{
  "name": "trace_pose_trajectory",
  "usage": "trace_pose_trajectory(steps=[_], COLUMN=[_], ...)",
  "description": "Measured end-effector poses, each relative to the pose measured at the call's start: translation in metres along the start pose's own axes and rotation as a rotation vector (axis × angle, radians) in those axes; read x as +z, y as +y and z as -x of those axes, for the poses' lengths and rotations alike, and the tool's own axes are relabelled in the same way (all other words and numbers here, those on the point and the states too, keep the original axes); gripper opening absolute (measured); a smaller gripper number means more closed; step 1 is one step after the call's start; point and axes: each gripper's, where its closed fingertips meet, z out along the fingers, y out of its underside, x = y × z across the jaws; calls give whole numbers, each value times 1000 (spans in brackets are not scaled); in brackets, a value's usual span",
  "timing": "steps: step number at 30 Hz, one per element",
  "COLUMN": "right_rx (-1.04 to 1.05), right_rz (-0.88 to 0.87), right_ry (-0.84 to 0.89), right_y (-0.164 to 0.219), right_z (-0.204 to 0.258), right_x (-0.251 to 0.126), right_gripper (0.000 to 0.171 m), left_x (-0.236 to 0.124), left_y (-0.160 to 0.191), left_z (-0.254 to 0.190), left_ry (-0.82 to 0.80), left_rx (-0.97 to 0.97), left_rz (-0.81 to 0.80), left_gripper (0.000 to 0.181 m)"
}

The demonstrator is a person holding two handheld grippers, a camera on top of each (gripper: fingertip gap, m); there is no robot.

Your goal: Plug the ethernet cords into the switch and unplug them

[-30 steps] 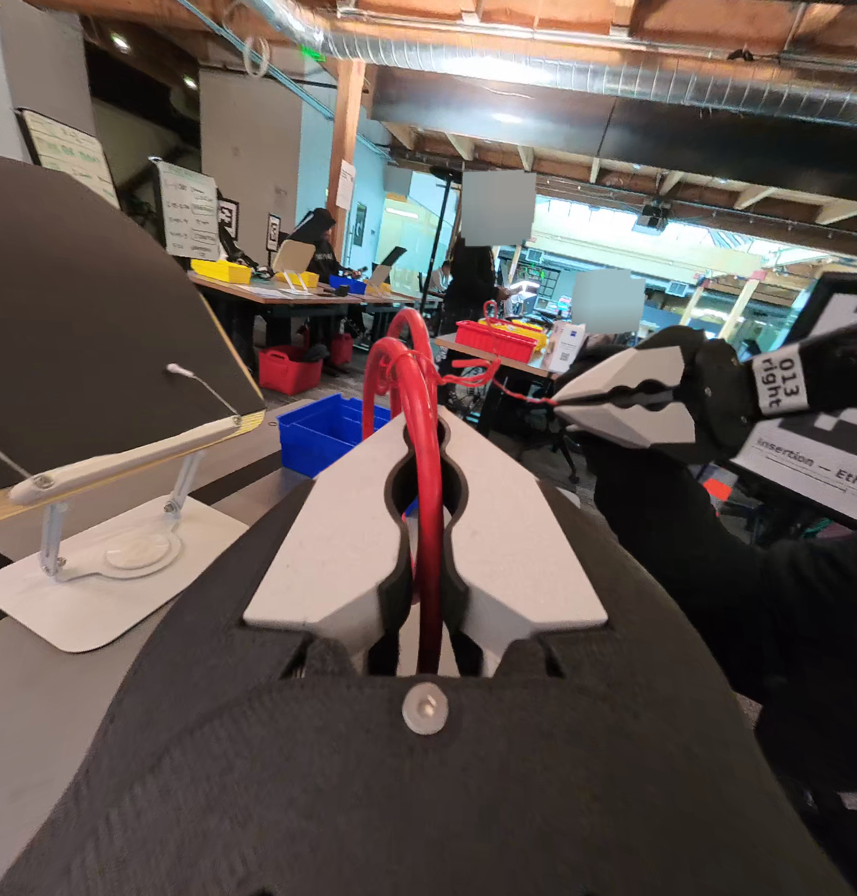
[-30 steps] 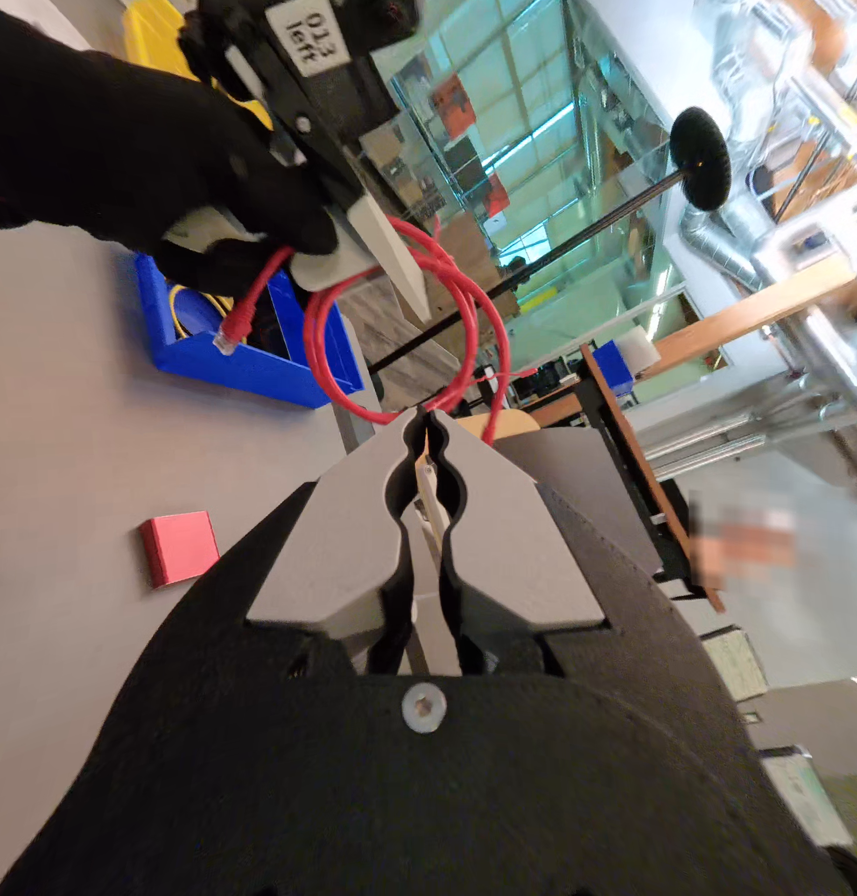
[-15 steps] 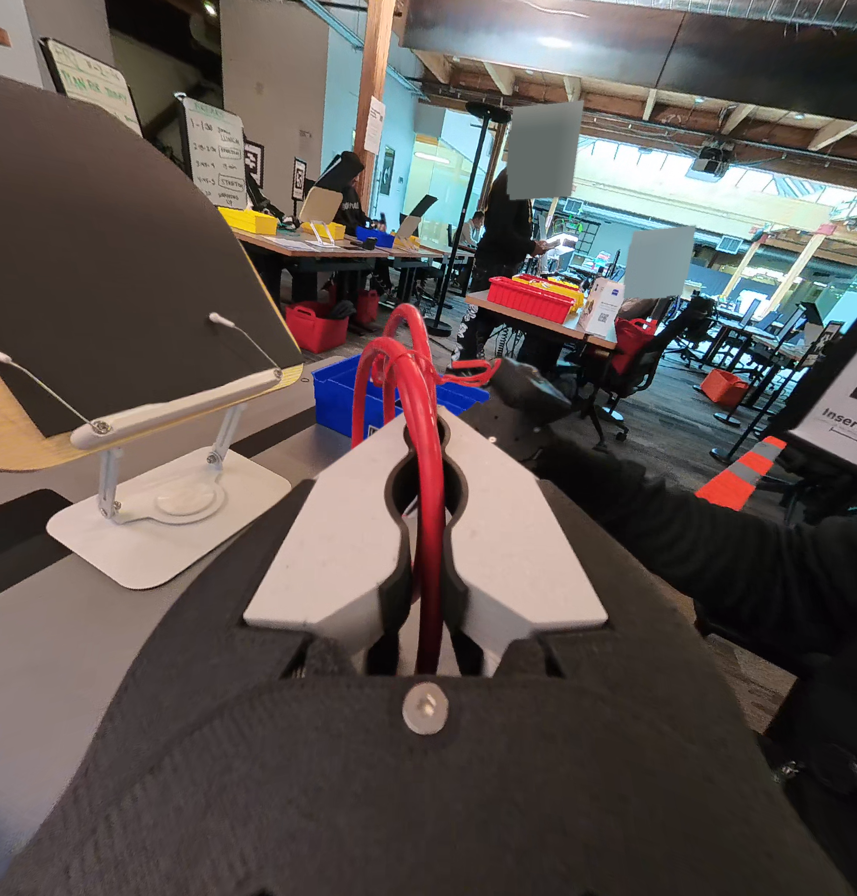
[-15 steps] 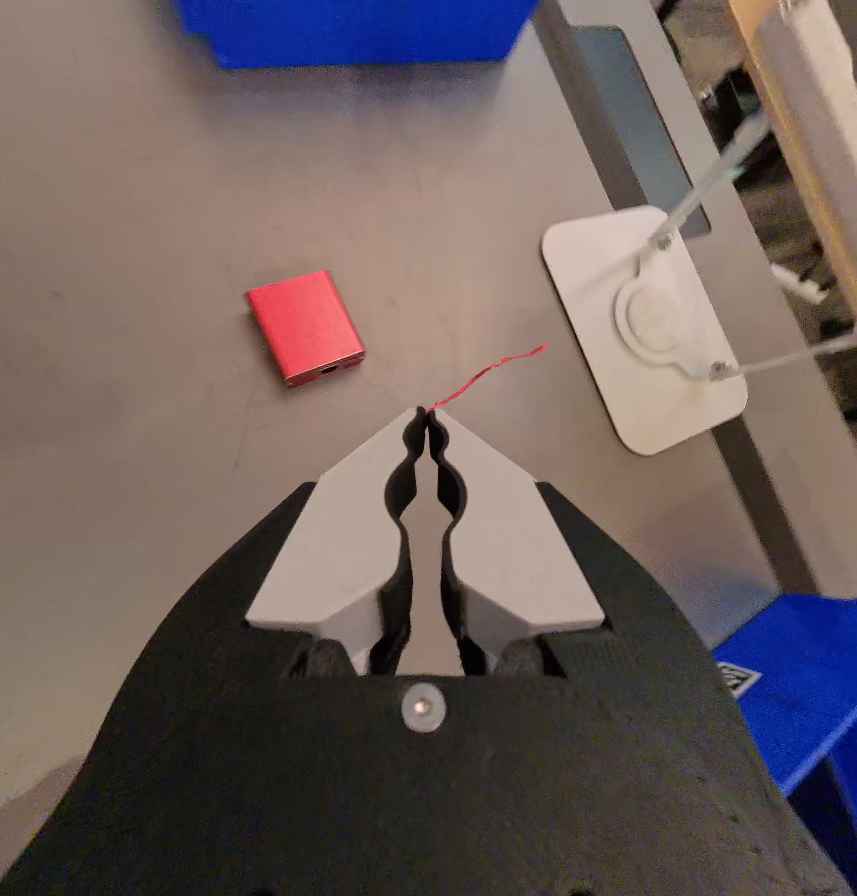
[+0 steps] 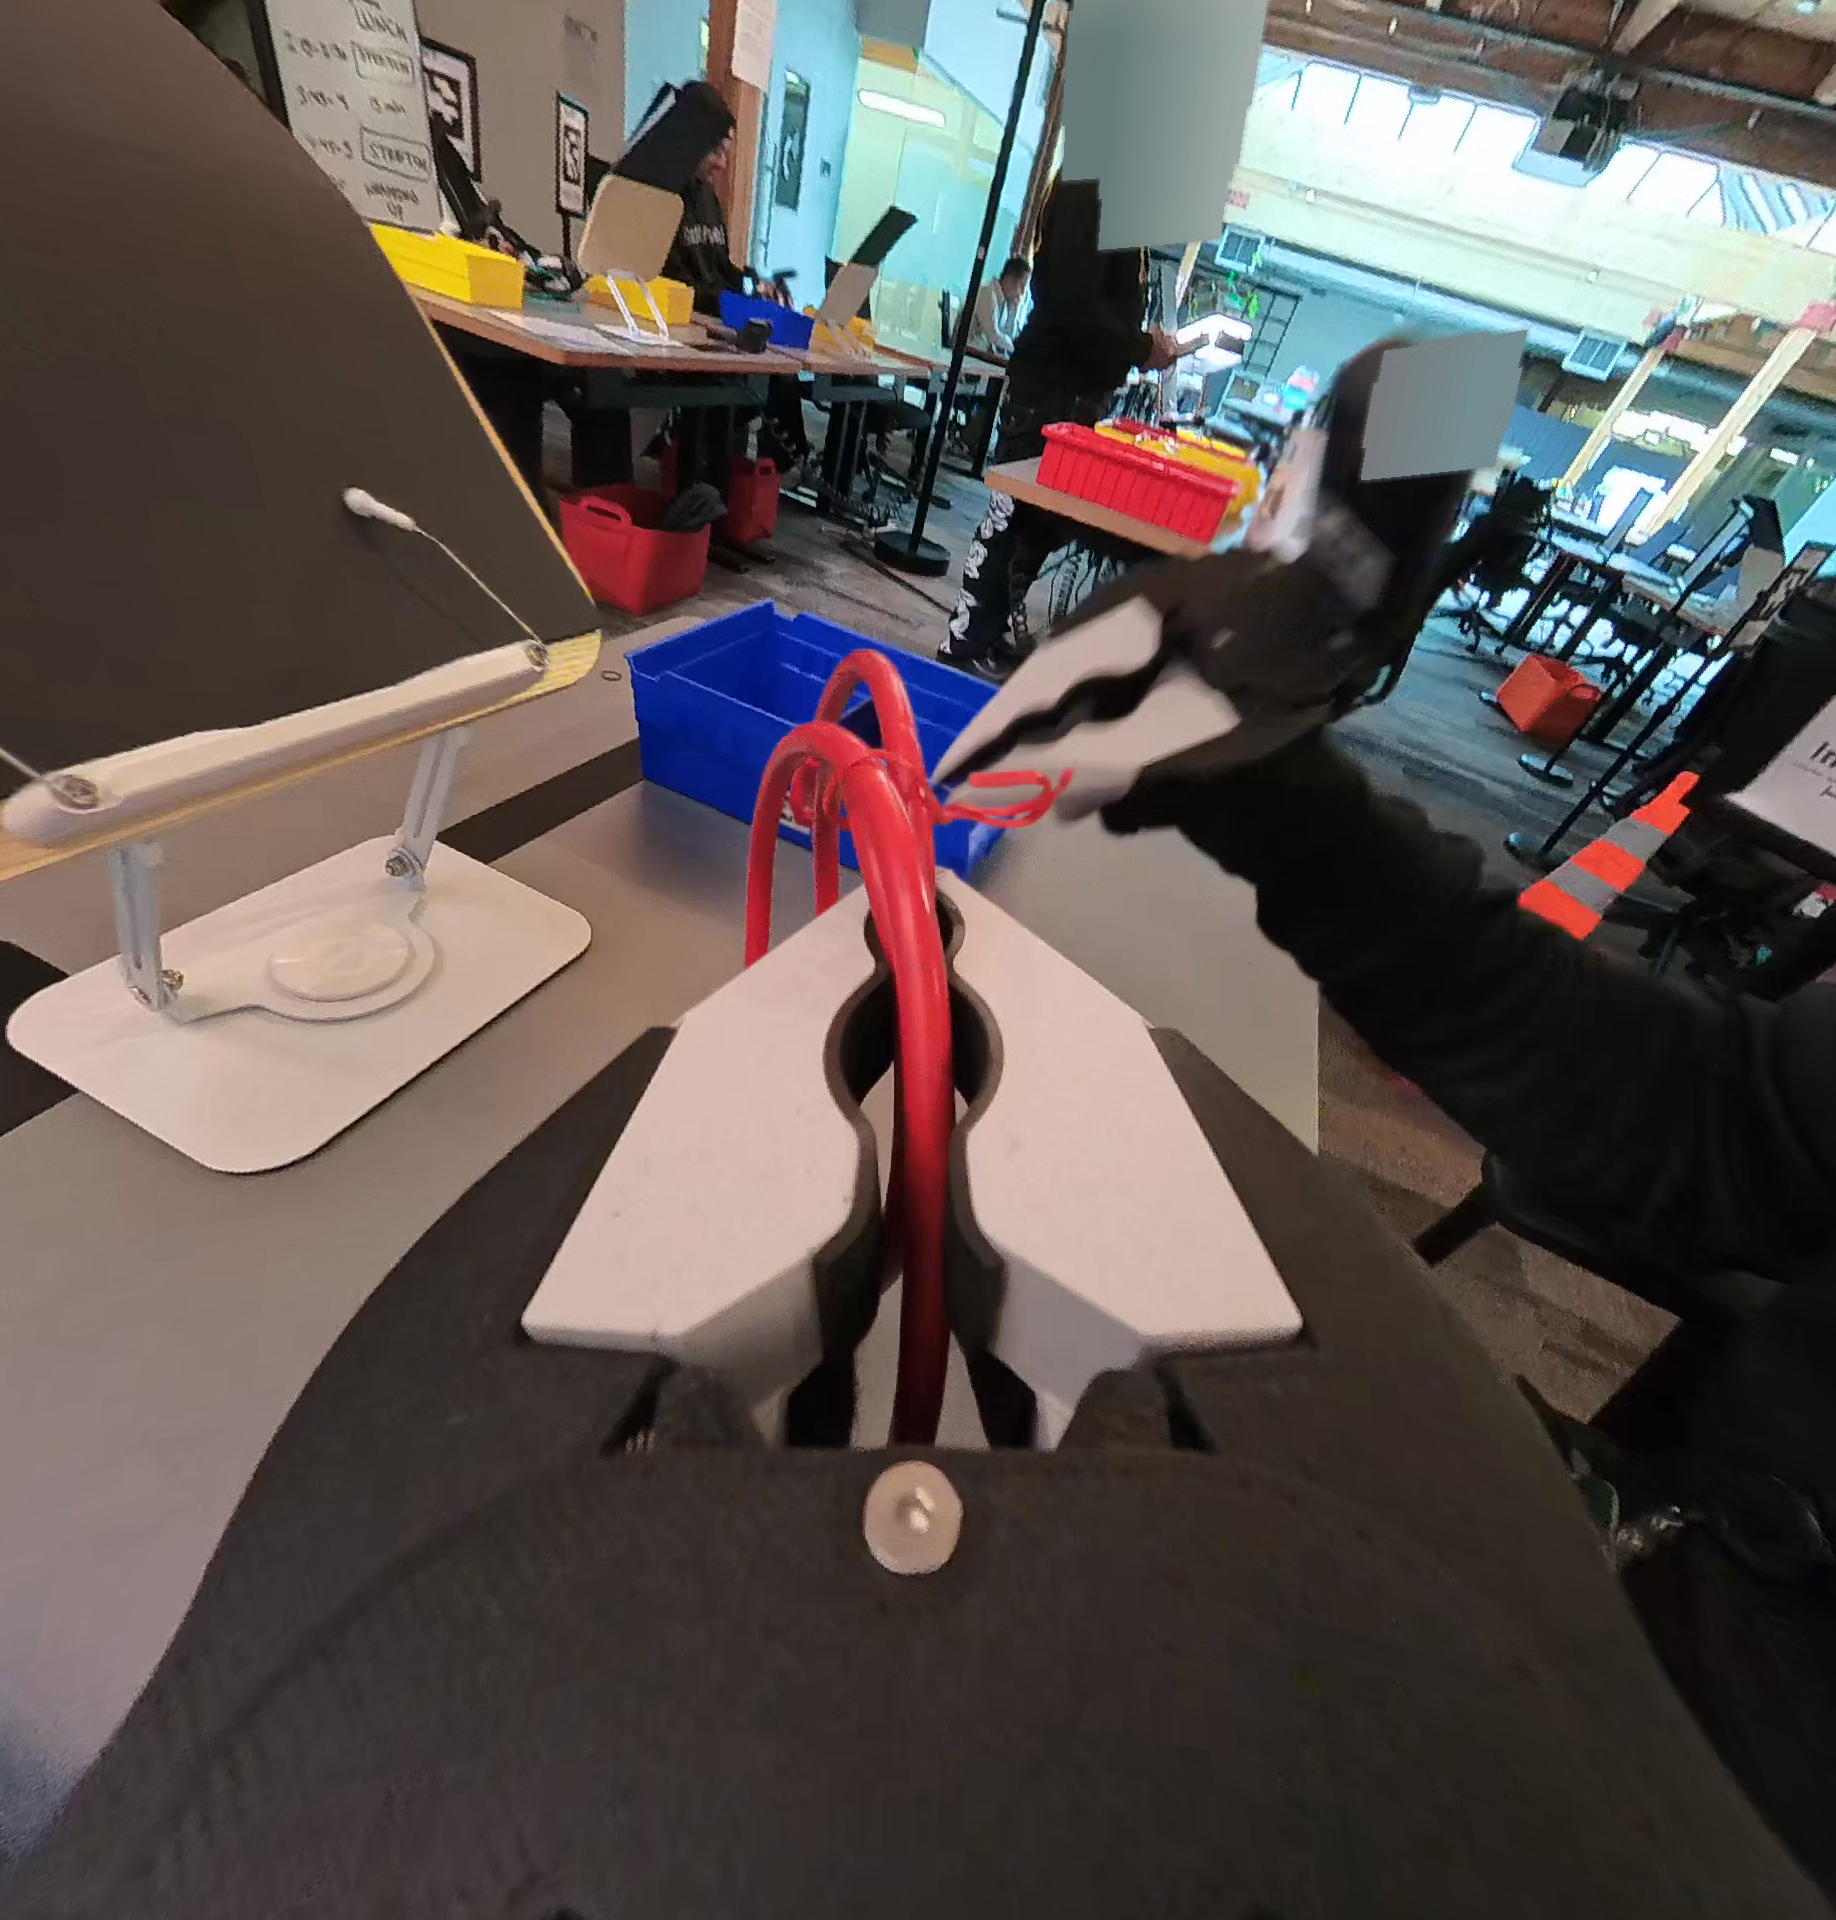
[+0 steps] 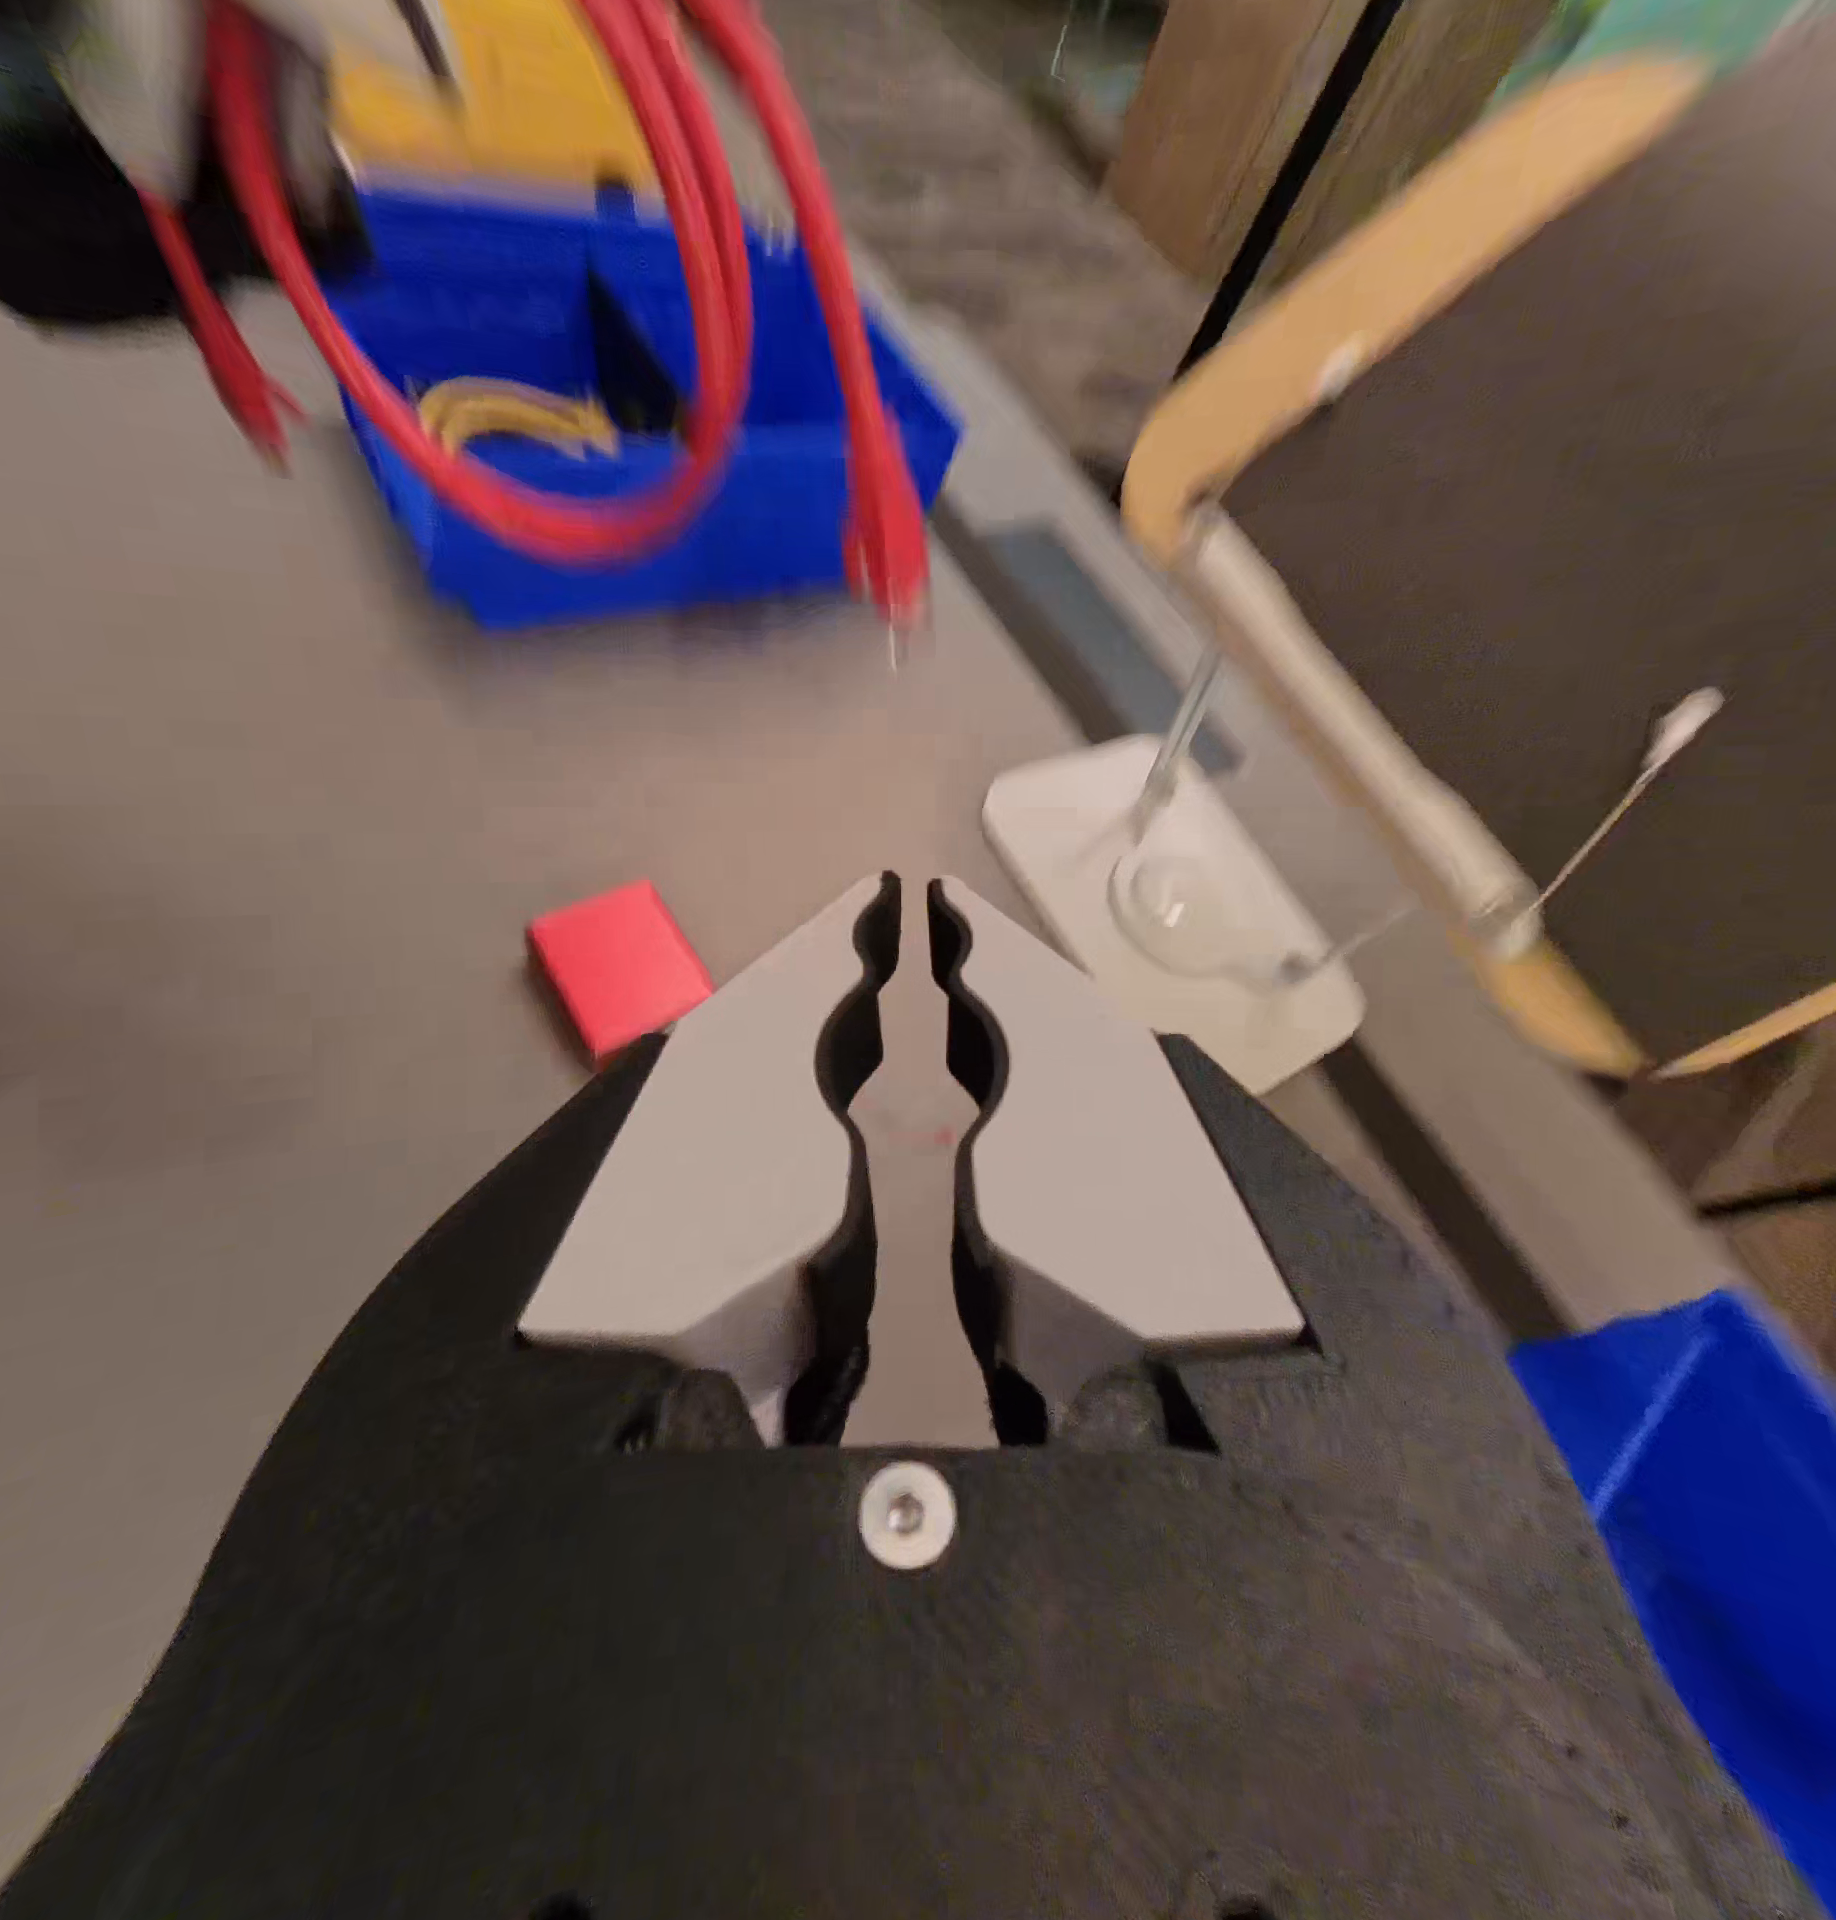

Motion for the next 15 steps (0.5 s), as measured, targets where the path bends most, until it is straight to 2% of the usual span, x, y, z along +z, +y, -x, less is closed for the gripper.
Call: trace_pose_trajectory(steps=[3,4,6,10,15], right_rx=[-127,-182,-269,-339,-357], right_rz=[-204,-240,-273,-276,-235], right_ry=[6,7,12,30,42], right_y=[-67,-82,-101,-117,-115], right_z=[26,37,58,84,93], right_x=[-30,-36,-41,-35,-20], right_gripper=[10,15,14,13,13], left_x=[8,11,15,22,28], left_y=[7,9,11,12,14], left_z=[-10,-15,-22,-35,-49], left_ry=[18,27,18,-17,-45], left_rx=[29,43,84,169,258], left_rz=[49,66,92,115,149], left_gripper=[0,0,0,0,0])
